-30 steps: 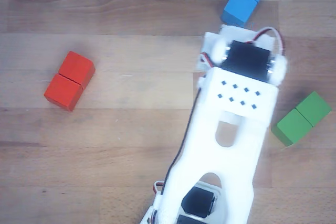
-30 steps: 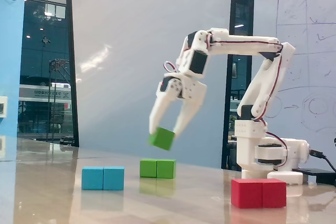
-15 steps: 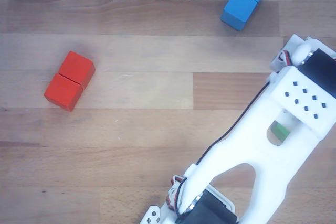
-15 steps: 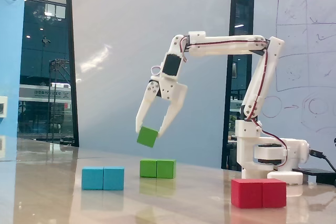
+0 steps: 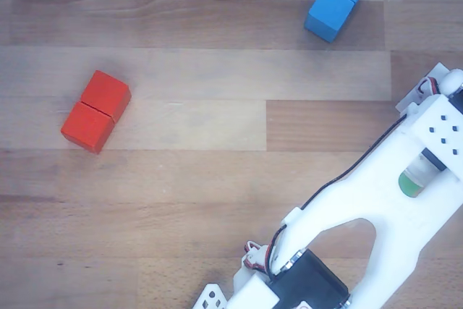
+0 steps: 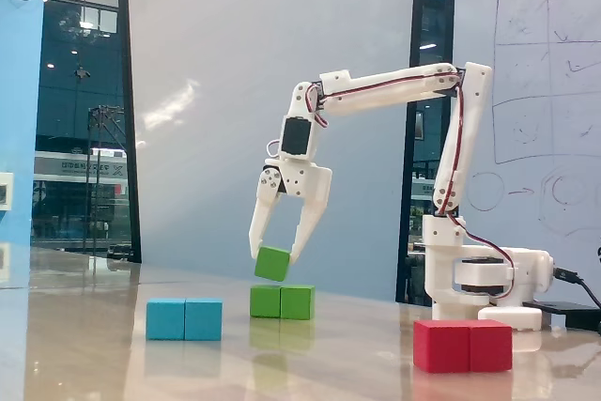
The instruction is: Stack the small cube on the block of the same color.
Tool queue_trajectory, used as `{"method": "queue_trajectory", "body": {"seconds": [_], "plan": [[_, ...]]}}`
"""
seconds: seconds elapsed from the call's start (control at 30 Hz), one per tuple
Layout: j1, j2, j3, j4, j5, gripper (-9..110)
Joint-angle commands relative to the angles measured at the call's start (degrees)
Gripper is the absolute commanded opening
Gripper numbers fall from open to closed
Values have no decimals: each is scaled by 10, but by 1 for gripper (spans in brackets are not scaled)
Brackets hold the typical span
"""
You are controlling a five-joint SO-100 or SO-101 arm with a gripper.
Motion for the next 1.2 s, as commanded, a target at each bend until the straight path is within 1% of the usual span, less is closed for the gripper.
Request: {"method": "queue_trajectory", "body": {"seconds": [0.0,0.53,0.87,1.17], "plan": [[10,5,-64,-8,-5,4],[3,-40,-64,-4,-5,5],[3,-46,-62,3,-5,22],[4,-46,-55,4,-5,27]]}}
